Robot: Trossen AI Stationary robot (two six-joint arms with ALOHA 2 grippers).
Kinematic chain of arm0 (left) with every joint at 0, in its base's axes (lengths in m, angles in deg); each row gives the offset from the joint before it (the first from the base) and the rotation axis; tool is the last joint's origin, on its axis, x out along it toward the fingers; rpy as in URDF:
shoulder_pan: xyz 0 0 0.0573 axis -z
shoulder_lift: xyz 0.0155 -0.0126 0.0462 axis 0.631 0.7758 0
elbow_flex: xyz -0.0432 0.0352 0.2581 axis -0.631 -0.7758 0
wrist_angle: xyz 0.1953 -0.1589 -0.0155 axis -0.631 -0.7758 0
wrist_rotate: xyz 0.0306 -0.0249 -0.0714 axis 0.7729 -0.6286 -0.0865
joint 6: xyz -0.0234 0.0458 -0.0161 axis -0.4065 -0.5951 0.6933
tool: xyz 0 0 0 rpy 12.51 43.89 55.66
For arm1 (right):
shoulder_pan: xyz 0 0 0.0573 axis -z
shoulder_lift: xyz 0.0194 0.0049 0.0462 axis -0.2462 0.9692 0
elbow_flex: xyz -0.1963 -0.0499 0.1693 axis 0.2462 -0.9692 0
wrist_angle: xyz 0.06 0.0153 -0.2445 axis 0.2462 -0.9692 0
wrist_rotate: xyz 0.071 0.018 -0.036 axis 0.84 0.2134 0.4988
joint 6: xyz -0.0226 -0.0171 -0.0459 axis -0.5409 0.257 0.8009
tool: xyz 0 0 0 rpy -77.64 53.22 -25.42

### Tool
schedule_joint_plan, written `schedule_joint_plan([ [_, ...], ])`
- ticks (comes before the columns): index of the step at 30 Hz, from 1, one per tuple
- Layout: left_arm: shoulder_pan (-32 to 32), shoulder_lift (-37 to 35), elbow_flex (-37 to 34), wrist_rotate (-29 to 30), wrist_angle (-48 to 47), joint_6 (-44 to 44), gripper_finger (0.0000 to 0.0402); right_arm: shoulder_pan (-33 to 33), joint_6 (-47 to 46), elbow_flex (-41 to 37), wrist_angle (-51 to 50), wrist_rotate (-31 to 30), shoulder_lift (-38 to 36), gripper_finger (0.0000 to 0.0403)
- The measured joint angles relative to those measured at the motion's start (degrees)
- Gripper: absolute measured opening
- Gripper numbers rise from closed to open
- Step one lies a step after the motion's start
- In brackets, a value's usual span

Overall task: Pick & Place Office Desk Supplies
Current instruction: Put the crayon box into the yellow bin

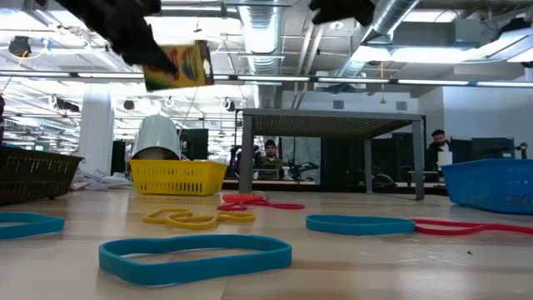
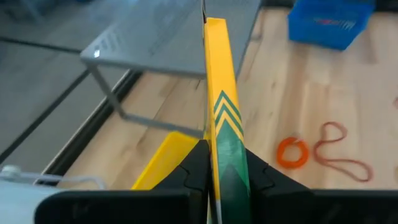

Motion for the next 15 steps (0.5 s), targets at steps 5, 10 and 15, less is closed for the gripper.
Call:
schedule_joint_plan([
  [5, -2.97, 4.51, 0.00, -0.01, -1.75, -0.49, 0.0028, -0.59, -2.81, -1.02, -4.05, -1.61, 0.00, 0.0133],
  [10, -5.31, 8.84, 0.01, -0.02, -1.80, -0.87, 0.0028, -2.40, -4.54, -3.08, -8.83, -5.43, 0.00, 0.0126],
  [15, -6.89, 11.68, 0.00, -0.01, -1.77, -2.12, 0.0028, -4.61, -9.48, -6.19, -10.84, -9.04, -1.23, 0.0123],
])
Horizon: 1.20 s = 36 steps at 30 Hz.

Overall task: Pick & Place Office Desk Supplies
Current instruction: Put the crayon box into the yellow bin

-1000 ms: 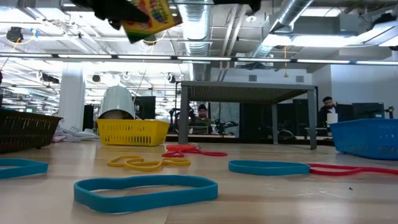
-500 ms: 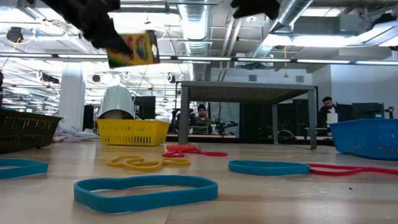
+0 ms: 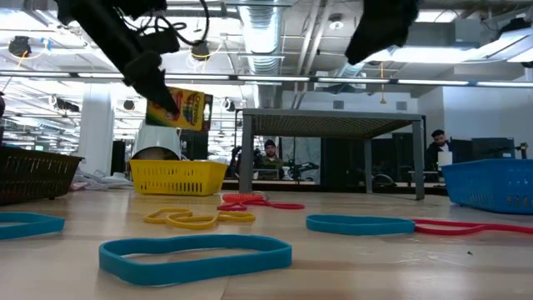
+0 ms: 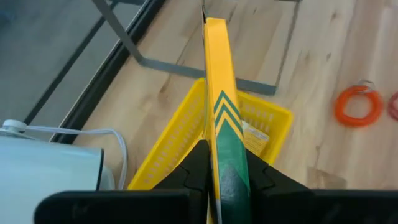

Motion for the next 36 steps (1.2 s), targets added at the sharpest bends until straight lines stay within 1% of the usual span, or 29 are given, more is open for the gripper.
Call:
schedule_joint_plan([
  [4, -1.24, 1.70, 0.00, -0.02, 0.33, -1.47, 0.0028, -2.67, -3.78, -3.23, 0.22, -1.77, -2.28, 0.0123],
  [9, -2.92, 4.20, 0.00, -0.10, 0.77, -1.86, 0.0028, -6.26, -10.84, -9.13, 1.03, -7.39, -5.42, 0.0123],
  [11, -3.52, 4.79, 0.00, -0.50, 0.21, -2.07, 0.0028, -7.54, -13.70, -11.44, 1.36, -8.76, -6.33, 0.0123],
  [14, -4.05, 5.24, 0.00, -0.56, 0.69, -4.46, 0.0028, -9.07, -16.87, -14.68, 3.74, -10.27, -7.32, 0.0123],
  [18, -4.80, 5.97, 0.00, -2.22, 1.72, -5.97, 0.0028, -10.54, -17.39, -18.37, 9.55, -11.73, -7.73, 0.0123],
  [20, -5.15, 6.21, 0.00, -3.07, 2.05, -6.07, 0.0028, -10.78, -17.39, -19.04, 11.51, -11.74, -7.67, 0.0123],
  [23, -5.73, 6.76, 0.00, -3.16, 2.13, -6.09, 0.0028, -10.78, -17.40, -19.19, 12.22, -11.76, -7.67, 0.0123],
  [26, -6.20, 7.49, 0.02, -4.54, 2.24, -6.08, 0.0028, -10.71, -17.36, -19.19, 13.30, -11.93, -7.67, 0.0123],
  [28, -6.30, 8.59, 0.02, -4.67, 2.15, -6.21, 0.0028, -10.78, -17.08, -19.19, 14.08, -11.92, -7.67, 0.0123],
  [31, -6.39, 11.20, 0.01, -4.88, 2.52, -8.69, 0.0028, -10.78, -17.08, -19.17, 14.26, -11.92, -7.67, 0.0123],
  [36, -6.85, 15.92, 0.00, -1.44, 3.81, -10.78, 0.0028, -11.07, -16.90, -19.17, 14.53, -11.95, -7.67, 0.0123],
])
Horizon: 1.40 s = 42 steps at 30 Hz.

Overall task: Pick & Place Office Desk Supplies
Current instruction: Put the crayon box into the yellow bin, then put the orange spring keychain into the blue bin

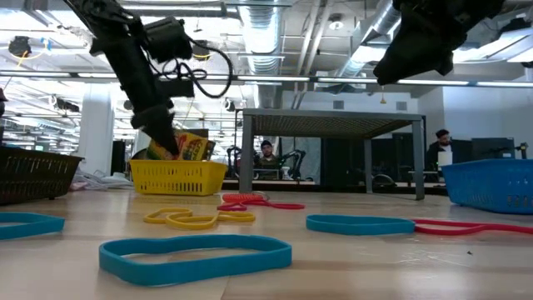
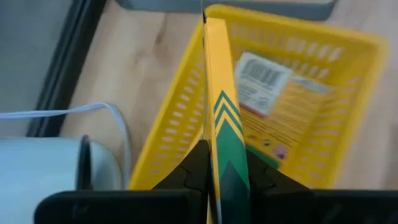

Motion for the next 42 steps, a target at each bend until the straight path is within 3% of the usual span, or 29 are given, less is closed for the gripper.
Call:
schedule_joint_plan([
  [11, -0.61, 5.41, 0.02, -0.40, 4.59, -4.69, 0.0031, -0.96, 0.00, 0.02, 0.38, 0.00, 0.02, 0.0123],
  [29, -0.61, 6.29, 0.02, -0.90, 4.55, -4.72, 0.0101, -0.94, 0.20, 0.04, 0.29, -1.51, 0.04, 0.0123],
  [34, -0.39, 6.27, 0.02, -2.73, 3.43, -4.74, 0.0135, -0.94, 0.17, 0.04, 0.29, -1.51, 0.04, 0.0123],
  [42, 0.33, 0.66, 0.02, -2.88, 3.15, -4.74, 0.0231, -0.89, 0.19, 0.04, -0.06, -1.51, 0.04, 0.0123],
])
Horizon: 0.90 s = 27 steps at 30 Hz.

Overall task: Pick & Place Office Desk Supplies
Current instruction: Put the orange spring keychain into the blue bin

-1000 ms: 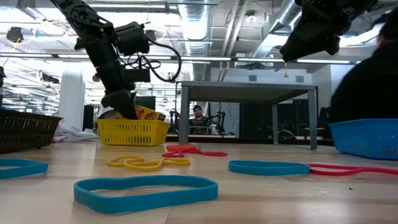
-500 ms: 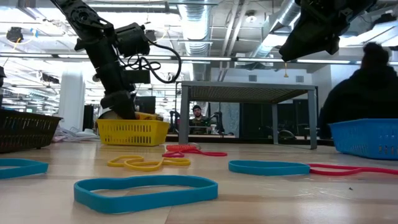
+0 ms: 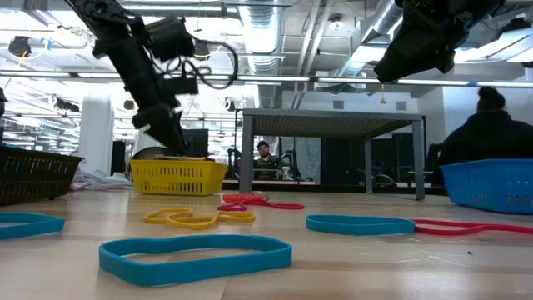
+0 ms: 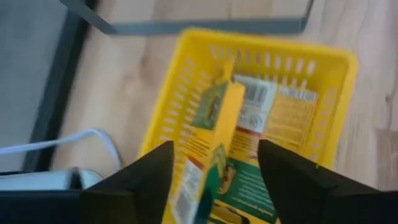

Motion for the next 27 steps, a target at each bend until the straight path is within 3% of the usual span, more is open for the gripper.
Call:
schedule_joint_plan([
  [7, 0.04, -11.01, 0.00, -3.28, 0.19, 0.03, 0.0270, 0.02, 0.01, 0.00, -0.05, 0.00, 0.00, 0.0123],
  [14, 1.30, -18.38, 0.03, -17.59, 0.53, 1.09, 0.0258, 0.13, 0.68, 0.00, 0.01, -0.06, 0.00, 0.0123],
  [18, 7.59, -17.80, 0.04, -20.05, 3.30, 1.09, 0.0246, 0.24, 0.72, 0.00, 0.43, -0.22, 0.00, 0.0123],
  [27, 21.20, -8.64, 0.04, -14.71, 13.93, -4.51, 0.0245, 0.24, 0.90, 0.00, 1.84, -0.24, 0.02, 0.0123],
])
